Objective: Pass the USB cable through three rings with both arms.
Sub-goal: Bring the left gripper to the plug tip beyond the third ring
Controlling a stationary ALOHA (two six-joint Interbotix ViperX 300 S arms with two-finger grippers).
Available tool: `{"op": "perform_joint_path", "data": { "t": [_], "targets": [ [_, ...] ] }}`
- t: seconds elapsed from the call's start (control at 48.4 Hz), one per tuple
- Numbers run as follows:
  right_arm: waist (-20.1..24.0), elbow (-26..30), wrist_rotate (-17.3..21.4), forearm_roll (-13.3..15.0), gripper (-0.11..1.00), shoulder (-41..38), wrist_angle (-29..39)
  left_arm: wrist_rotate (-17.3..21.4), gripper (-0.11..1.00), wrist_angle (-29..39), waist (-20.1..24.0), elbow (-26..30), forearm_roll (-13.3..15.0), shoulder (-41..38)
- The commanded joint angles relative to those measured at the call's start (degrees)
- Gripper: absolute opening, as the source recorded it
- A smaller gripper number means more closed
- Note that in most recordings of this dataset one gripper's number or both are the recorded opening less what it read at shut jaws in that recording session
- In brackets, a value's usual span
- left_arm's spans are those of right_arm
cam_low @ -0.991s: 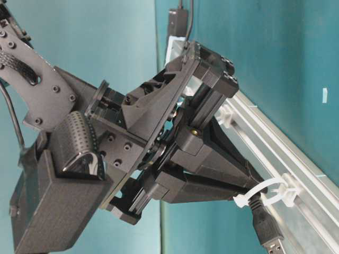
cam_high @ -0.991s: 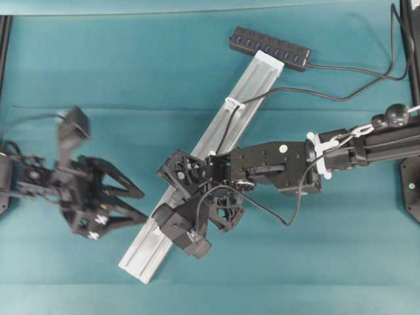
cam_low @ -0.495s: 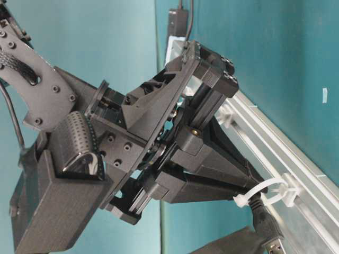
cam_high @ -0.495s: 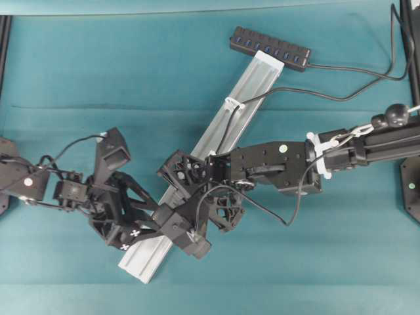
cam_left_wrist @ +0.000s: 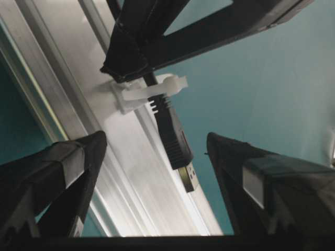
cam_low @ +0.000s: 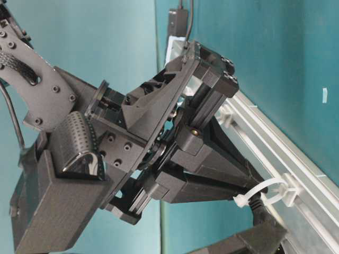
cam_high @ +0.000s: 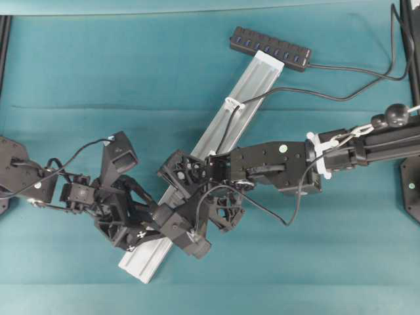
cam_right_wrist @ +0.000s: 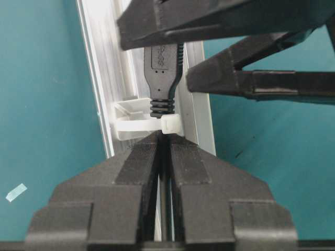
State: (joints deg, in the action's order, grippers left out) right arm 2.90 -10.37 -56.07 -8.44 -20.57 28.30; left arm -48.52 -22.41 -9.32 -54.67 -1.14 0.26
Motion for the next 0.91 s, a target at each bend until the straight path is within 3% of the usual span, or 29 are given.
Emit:
{"op": "perform_joint_path", "data": {
  "t": [0.0,0.124,0.289,0.372,0.888],
  "targets": [
    [0.18,0.35,0.62,-0.26,0.08,-0.26,-0.18,0.0,0.9,-0.62,-0.09,1.05,-0.18,0.18],
    [0.18,0.35,0.62,-0.26,0.08,-0.26,-0.18,0.0,0.74,-0.62,-1.05,1.49,-0.18,0.18],
    [0.18,0.35,0.62,-0.18,0.08,-0.26,-0.18,0.09,0.27,-0.44,-1.32,1.32,-0.18,0.35],
    [0.18,0.35,0.62,-0.18,0.08,-0.26,-0.18,0.09,0.11,-0.44,-1.32,1.14,-0.18,0.44],
    [0.35,0.44,0.79,-0.18,0.08,-0.18,-0.7,-0.79,0.11,-0.53,-1.41,1.32,-0.18,0.62]
  ]
}}
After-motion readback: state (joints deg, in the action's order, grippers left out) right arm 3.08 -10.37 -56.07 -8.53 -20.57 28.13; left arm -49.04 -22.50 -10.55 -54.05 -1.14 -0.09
